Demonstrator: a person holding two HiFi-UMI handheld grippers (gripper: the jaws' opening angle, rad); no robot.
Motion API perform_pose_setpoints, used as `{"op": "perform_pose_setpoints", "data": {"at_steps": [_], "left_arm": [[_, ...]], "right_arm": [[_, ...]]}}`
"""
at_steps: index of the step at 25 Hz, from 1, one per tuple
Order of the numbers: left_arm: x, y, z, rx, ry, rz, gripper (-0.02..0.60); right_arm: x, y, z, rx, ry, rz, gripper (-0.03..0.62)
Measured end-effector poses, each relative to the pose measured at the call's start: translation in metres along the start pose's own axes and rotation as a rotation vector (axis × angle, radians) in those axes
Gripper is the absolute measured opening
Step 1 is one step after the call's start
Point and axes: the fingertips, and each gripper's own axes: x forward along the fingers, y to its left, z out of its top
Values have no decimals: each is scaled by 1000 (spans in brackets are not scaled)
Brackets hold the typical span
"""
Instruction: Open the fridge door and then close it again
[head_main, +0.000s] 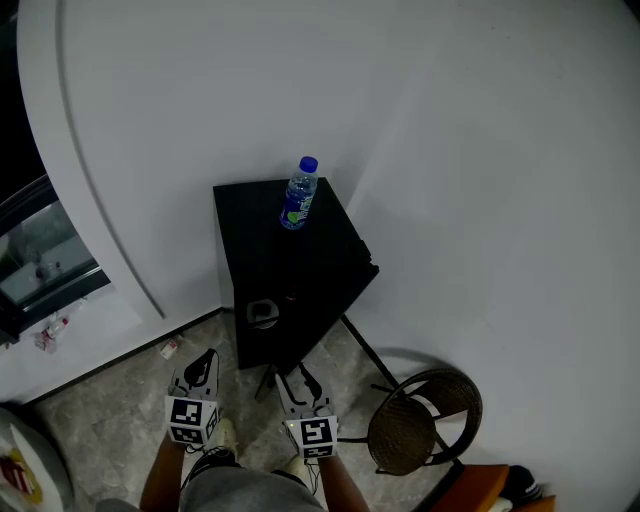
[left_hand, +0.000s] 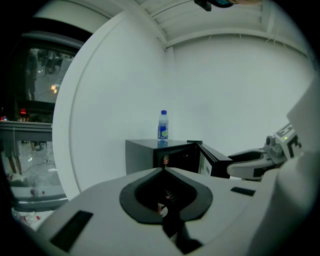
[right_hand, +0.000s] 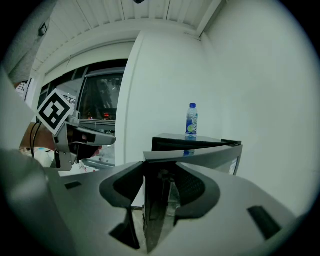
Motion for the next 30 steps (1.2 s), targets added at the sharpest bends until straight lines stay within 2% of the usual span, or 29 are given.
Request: {"op": "perform_pose_setpoints", "data": {"at_steps": [18,30], "left_arm": [[21,47,4,18,11,-81,12],[24,72,1,12,15,-102,12]], "right_arm": [[44,11,10,39,12,-96,212],[65,15,18,48,20,-148,212]]}}
